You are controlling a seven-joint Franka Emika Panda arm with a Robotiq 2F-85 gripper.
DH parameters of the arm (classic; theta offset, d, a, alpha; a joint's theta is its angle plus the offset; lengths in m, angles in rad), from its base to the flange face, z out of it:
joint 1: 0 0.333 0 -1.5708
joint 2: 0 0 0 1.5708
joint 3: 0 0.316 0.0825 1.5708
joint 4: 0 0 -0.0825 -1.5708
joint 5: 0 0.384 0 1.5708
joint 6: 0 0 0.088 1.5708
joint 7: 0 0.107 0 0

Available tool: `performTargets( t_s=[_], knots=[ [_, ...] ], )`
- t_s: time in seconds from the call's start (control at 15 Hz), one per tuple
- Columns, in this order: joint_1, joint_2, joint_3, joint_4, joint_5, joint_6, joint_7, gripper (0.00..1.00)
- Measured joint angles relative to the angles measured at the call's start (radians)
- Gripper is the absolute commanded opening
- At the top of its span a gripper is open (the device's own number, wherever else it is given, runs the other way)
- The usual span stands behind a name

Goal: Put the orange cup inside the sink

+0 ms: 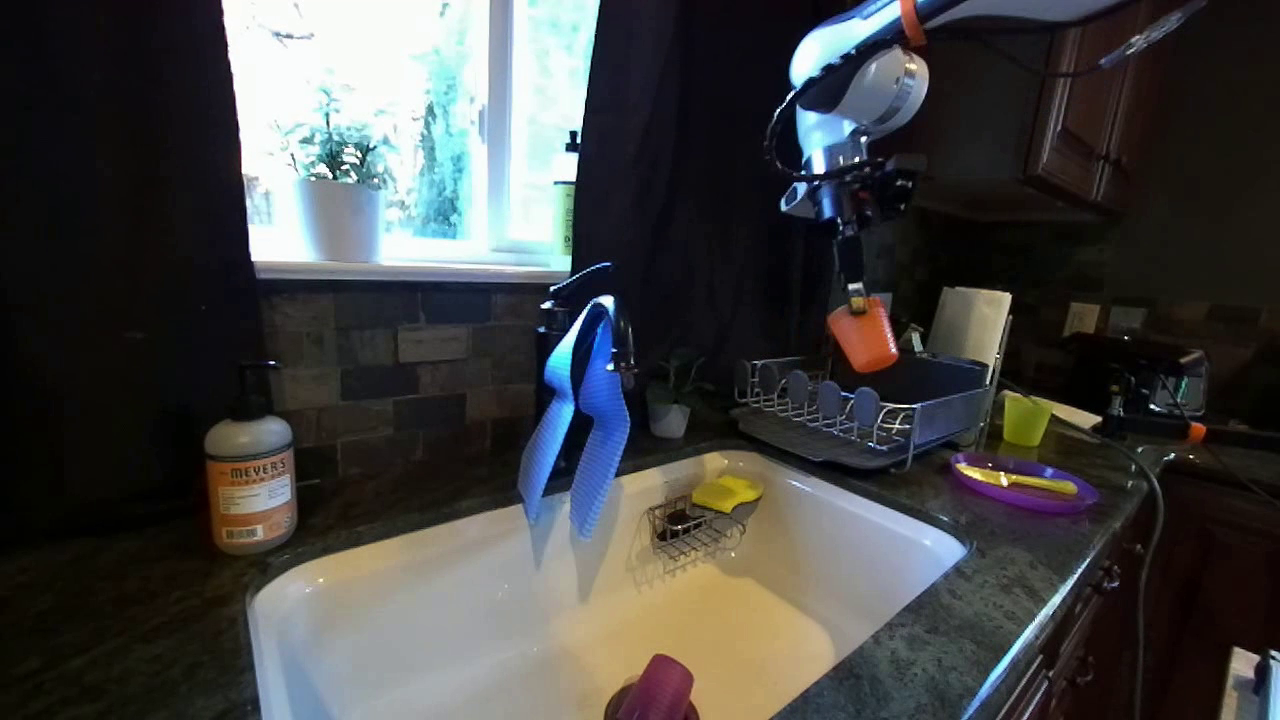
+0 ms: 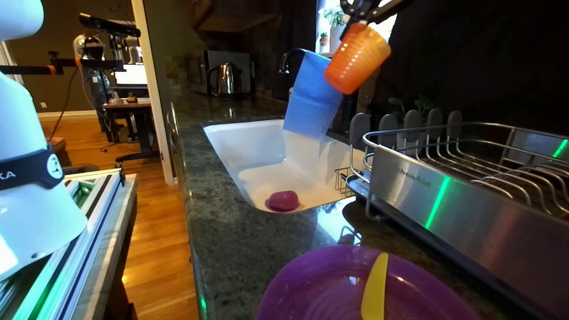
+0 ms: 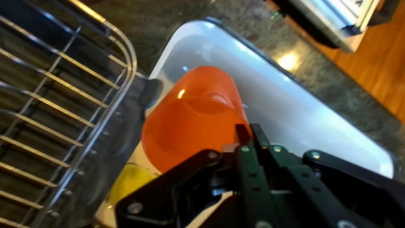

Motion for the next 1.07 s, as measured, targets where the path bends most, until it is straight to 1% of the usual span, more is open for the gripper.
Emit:
performTargets(
  t_s=[0.2,0.27,0.4,0.47,0.53,0.67,0.87,1.07],
  knots=[
    [0.027,-0.058,0.001,-0.083,0.0,-0.019,-0.017,0.05],
    [0.027,-0.061,0.001,-0.091,0.0,-0.019,-0.019,0.01],
    [0.03,-0.062,-0.003,-0.095,-0.001,-0.016,-0.022,0.01],
    [0.038,-0.063,-0.006,-0.098,-0.005,0.007,-0.015,0.01],
    [0.05,-0.068,-0.006,-0.11,-0.009,0.052,0.002,0.01],
    [0.089,-0.097,-0.001,-0.173,-0.016,0.193,0.061,0.01],
    [0.149,-0.157,0.013,-0.317,-0.048,0.399,0.164,0.01],
    [0.189,-0.205,0.023,-0.473,-0.069,0.575,0.271,0.01]
  ],
)
